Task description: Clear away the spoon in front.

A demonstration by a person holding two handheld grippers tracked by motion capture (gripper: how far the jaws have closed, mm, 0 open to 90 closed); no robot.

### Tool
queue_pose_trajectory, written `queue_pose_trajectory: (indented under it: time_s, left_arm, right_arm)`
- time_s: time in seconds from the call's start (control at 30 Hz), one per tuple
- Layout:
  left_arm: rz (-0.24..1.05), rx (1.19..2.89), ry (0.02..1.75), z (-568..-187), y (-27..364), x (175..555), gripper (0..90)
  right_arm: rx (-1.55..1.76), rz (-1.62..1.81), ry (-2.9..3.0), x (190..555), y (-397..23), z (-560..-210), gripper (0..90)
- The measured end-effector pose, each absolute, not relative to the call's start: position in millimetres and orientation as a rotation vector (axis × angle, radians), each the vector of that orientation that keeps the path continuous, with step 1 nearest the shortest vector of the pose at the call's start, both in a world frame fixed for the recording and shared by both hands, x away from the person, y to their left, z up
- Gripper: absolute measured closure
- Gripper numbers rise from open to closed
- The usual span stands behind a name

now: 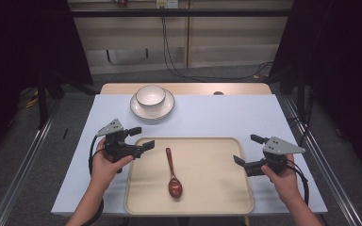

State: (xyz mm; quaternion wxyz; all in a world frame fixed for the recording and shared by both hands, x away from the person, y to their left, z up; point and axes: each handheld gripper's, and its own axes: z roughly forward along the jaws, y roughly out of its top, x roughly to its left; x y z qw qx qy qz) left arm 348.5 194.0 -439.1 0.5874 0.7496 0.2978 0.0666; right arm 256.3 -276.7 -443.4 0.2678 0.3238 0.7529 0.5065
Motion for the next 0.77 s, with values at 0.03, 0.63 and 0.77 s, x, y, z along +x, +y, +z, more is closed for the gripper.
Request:
queue_pose_trajectory:
  time_s: [0.03, 0.63, 0.77]
  left_arm:
    - [0.157, 1.754, 0.688, -439, 196, 349, 10.2]
    - [0.221, 1.736, 0.735, -439, 222, 354, 10.0]
    - [0.218, 1.73, 0.736, -440, 224, 355, 9.9]
  right_arm:
    - [0.877, 1.365, 2.03, 256, -277, -443, 1.9]
    - [0.878, 1.363, 2.033, 256, -277, -444, 1.9]
    - [0.884, 1.362, 2.029, 256, -277, -444, 1.9]
